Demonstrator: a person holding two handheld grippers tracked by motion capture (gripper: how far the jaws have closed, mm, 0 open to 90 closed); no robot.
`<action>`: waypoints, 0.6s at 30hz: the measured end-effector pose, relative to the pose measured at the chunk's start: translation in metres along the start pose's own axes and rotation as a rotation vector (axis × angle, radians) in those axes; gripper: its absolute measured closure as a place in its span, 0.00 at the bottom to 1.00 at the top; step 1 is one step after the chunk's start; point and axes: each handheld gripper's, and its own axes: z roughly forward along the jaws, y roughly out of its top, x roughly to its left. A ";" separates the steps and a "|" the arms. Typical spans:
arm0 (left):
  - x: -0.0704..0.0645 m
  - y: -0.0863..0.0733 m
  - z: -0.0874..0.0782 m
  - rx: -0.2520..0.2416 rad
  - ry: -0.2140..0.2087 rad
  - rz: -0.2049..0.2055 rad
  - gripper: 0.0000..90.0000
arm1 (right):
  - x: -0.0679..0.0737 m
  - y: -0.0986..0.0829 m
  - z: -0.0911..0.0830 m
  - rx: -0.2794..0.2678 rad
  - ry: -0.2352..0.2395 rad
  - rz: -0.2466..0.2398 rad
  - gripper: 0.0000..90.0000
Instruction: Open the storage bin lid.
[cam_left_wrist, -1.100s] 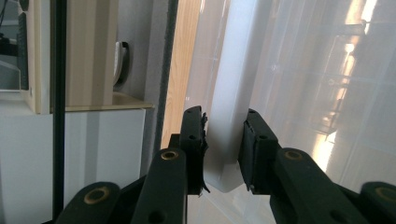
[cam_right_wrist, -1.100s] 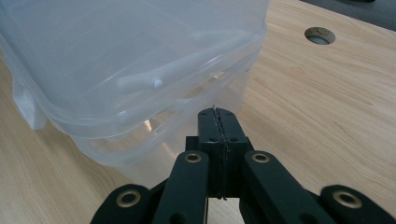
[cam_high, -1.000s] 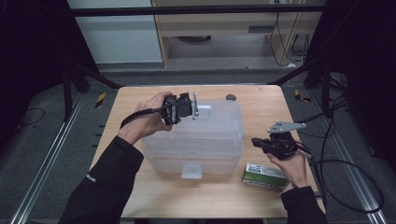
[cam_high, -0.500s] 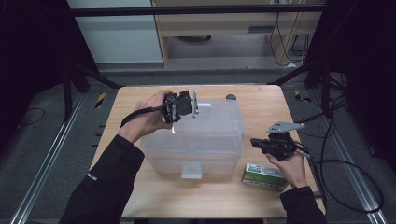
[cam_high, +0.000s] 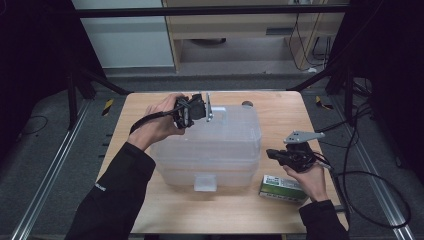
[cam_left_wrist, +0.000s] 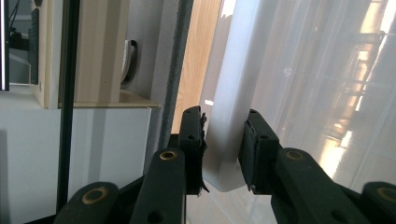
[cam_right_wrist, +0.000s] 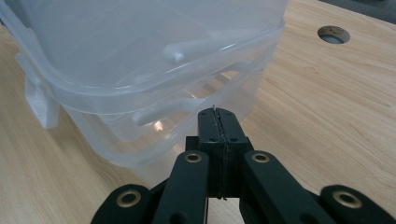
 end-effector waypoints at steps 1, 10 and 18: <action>0.001 0.000 0.000 -0.004 0.000 -0.004 0.80 | 0.001 0.000 0.000 -0.001 0.006 0.000 1.00; 0.005 -0.001 0.003 -0.011 -0.004 -0.024 0.79 | 0.005 0.001 0.002 0.000 0.044 -0.024 1.00; 0.006 -0.001 0.003 -0.010 -0.007 -0.026 0.79 | 0.012 0.003 0.003 -0.006 0.075 -0.053 1.00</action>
